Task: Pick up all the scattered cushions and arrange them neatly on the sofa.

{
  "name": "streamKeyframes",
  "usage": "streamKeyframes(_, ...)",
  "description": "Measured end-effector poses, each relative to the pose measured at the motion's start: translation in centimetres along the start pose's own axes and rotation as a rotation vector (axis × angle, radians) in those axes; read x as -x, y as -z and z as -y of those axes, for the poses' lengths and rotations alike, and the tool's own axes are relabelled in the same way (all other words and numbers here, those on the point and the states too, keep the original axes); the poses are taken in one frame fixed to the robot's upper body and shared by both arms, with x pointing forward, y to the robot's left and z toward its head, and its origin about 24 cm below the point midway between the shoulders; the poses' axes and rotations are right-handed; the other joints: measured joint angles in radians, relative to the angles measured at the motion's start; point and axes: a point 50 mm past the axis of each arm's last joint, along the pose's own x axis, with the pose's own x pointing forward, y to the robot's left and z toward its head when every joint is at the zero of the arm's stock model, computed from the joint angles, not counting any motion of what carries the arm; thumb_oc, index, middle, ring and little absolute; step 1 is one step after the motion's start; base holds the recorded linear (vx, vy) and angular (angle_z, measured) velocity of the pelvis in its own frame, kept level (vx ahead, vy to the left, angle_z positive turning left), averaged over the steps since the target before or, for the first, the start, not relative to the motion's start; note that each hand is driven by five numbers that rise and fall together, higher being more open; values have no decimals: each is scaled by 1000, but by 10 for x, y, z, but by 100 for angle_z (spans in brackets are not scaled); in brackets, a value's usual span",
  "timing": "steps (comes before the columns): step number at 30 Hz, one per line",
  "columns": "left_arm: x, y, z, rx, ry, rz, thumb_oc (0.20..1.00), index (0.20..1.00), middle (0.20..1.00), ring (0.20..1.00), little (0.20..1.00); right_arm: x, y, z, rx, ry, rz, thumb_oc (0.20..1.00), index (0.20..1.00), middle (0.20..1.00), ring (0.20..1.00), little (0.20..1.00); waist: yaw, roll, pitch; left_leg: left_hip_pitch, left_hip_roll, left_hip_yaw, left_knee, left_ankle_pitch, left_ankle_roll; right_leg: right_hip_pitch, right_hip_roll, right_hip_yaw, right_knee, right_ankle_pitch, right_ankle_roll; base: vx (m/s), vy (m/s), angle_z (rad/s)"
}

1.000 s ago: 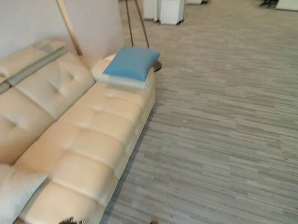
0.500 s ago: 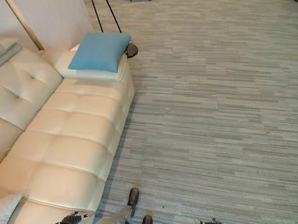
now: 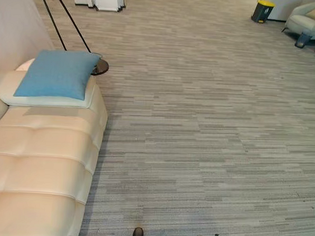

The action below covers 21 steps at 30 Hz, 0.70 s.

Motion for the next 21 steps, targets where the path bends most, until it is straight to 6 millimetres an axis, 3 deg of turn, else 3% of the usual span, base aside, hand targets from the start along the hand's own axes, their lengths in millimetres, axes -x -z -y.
streamKeyframes(2, -1, -11, 1, 1, 3, 28, 1000, 1000, 1000, 1000, 1000, 0, -1, -1, 1, -3, 2, 1000, 1000, 1000, 1000, 1000, -6, 28, 29, 47, 22, 4, 0, -4, -8, -27, 3, -30, -173, 34, 7, 239, -21, -5)
streamKeyframes(4, -2, -15, -1, 3, -8, 39, 1000, 1000, 1000, 1000, 1000, 0, -1, 0, 0, 1, 3, 1000, 1000, 1000, 1000, 1000, -7, 41, 46, 80, 40, 3, -1, -67, -34, -63, 28, -27, -323, 102, 11, 310, -83, -15)
streamKeyframes(5, -2, -16, -9, 20, -32, 35, 1000, 1000, 1000, 1000, 1000, 0, -2, -4, -5, -11, 8, 1000, 1000, 1000, 1000, 1000, -9, 19, 60, 106, 33, 8, 0, -93, -74, -87, 55, -1, -484, 184, 24, 439, -128, -16)
streamKeyframes(7, -2, -11, -14, 38, -47, 19, 1000, 1000, 1000, 1000, 1000, 0, -2, -6, -9, -15, 4, 1000, 1000, 1000, 1000, 1000, -5, 9, 61, 122, 34, 1, 1, -103, -75, -81, 79, 19, -608, 240, 43, 385, -111, 3)
streamKeyframes(8, -2, -4, -18, 34, -63, -7, 1000, 1000, 1000, 1000, 1000, 1, 7, -5, -47, -6, -27, 1000, 1000, 1000, 1000, 1000, -6, -19, 65, 145, 33, -3, -1, -131, -84, -64, 106, 27, -763, 306, 48, 266, -76, 15)
streamKeyframes(11, 0, 8, -18, 27, -60, -36, 1000, 1000, 1000, 1000, 1000, 2, 22, 2, -78, 19, -71, 1000, 1000, 1000, 1000, 1000, -16, -48, 49, 195, 33, -37, -2, -191, -92, -30, 92, 25, -777, 315, 42, 608, -189, 30)
streamKeyframes(12, 1, 13, -12, 29, -45, -49, 1000, 1000, 1000, 1000, 1000, 3, 33, 9, -98, 42, -109, 1000, 1000, 1000, 1000, 1000, -22, -20, 45, 217, 63, -59, 8, -239, -101, -20, 107, -9, -736, 355, 6, 356, -133, 55)
streamKeyframes(13, 1, 17, -8, 22, -32, -57, 1000, 1000, 1000, 1000, 1000, 5, 42, 14, -94, 52, -127, 1000, 1000, 1000, 1000, 1000, -37, -4, 30, 231, 88, -73, 9, -247, -122, -11, 121, -17, -722, 374, -2, 753, -308, 73)
streamKeyframes(14, 2, 22, -5, 22, -22, -65, 1000, 1000, 1000, 1000, 1000, 6, 45, 18, -90, 63, -135, 1000, 1000, 1000, 1000, 1000, -38, 19, 19, 249, 115, -64, 24, -249, -157, 10, 146, -22, -719, 405, -37, 573, -249, 55)
streamKeyframes(15, 3, 24, -5, 23, -23, -71, 1000, 1000, 1000, 1000, 1000, 5, 42, 20, -91, 68, -130, 1000, 1000, 1000, 1000, 1000, -38, 27, 18, 257, 134, -48, 43, -245, -173, 27, 162, -28, -719, 408, -50, 518, -236, 39)
streamKeyframes(16, 2, 24, -7, 25, -28, -76, 1000, 1000, 1000, 1000, 1000, 4, 41, 20, -90, 68, -132, 1000, 1000, 1000, 1000, 1000, -41, 23, 15, 243, 143, -48, 100, -256, -191, 49, 166, -33, -725, 413, -59, 280, -141, 20)
streamKeyframes(18, 4, 30, -5, 26, -23, -89, 1000, 1000, 1000, 1000, 1000, 3, 35, 26, -87, 82, -111, 1000, 1000, 1000, 1000, 1000, -34, 26, -4, 227, 153, -48, 223, -263, -220, 102, 185, -37, -736, 416, -124, 500, -288, 13)
streamKeyframes(19, 4, 31, -4, 24, -20, -93, 1000, 1000, 1000, 1000, 1000, 3, 32, 28, -86, 85, -101, 1000, 1000, 1000, 1000, 1000, -36, 27, -9, 209, 157, -41, 287, -270, -247, 122, 188, -38, -750, 414, -127, 460, -303, 19)
streamKeyframes(21, 4, 33, -3, 29, -16, -95, 1000, 1000, 1000, 1000, 1000, 2, 29, 30, -89, 86, -92, 1000, 1000, 1000, 1000, 1000, -38, 24, -16, 72, 161, -43, 598, -240, -296, 201, 207, -49, -806, 386, -144, 391, -277, 31)
